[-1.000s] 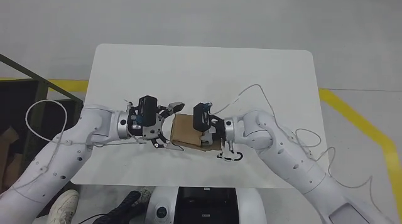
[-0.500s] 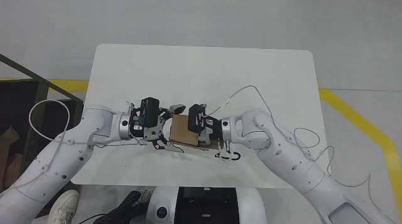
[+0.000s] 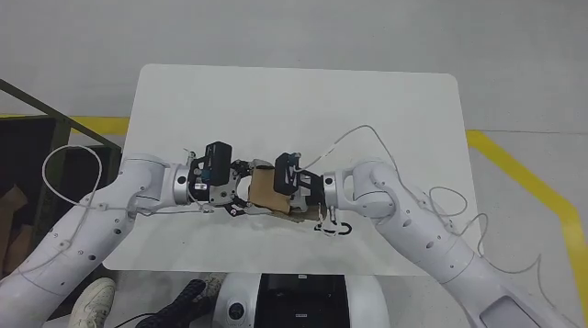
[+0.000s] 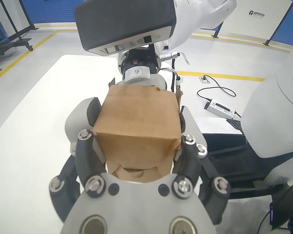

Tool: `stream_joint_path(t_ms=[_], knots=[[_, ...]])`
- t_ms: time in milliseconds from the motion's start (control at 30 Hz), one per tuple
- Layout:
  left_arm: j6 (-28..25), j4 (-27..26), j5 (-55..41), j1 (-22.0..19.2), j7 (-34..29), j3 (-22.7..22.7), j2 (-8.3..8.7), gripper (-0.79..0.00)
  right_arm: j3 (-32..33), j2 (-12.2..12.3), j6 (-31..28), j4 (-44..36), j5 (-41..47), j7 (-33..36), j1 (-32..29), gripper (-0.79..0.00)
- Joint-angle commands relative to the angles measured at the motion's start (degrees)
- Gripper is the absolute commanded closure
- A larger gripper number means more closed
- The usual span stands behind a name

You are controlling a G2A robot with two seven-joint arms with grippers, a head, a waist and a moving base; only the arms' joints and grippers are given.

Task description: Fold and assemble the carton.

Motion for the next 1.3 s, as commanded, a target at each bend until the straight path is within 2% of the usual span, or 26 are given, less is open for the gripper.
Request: stream_joint_path(t_ms=[0, 400, 867, 1267], knots=[[0.00, 0.10, -0.16, 0.01, 0.09, 0.11, 0.06, -0.449, 0.02, -0.03, 0.10, 0.04, 0.14, 0.09, 0.10, 0.000], [0.00, 1.26, -0.91, 1.03, 2.02, -1.33, 0.67, -0.471, 1.04, 0.01, 1.41, 0.59, 0.40, 0.68, 0.46, 0.000], [0.00, 1.42, -1.06, 3.19, 4.01, -3.93, 1.41, -0.459, 4.48, 1.06, 2.22, -0.90, 0.50, 0.94, -1.60, 0.000], [0.00, 3.02, -1.67, 4.83, 5.50, -6.95, 1.85, -0.477, 13.45, 3.12, 6.63, -4.08, -1.70, -4.53, -7.36, 0.000]])
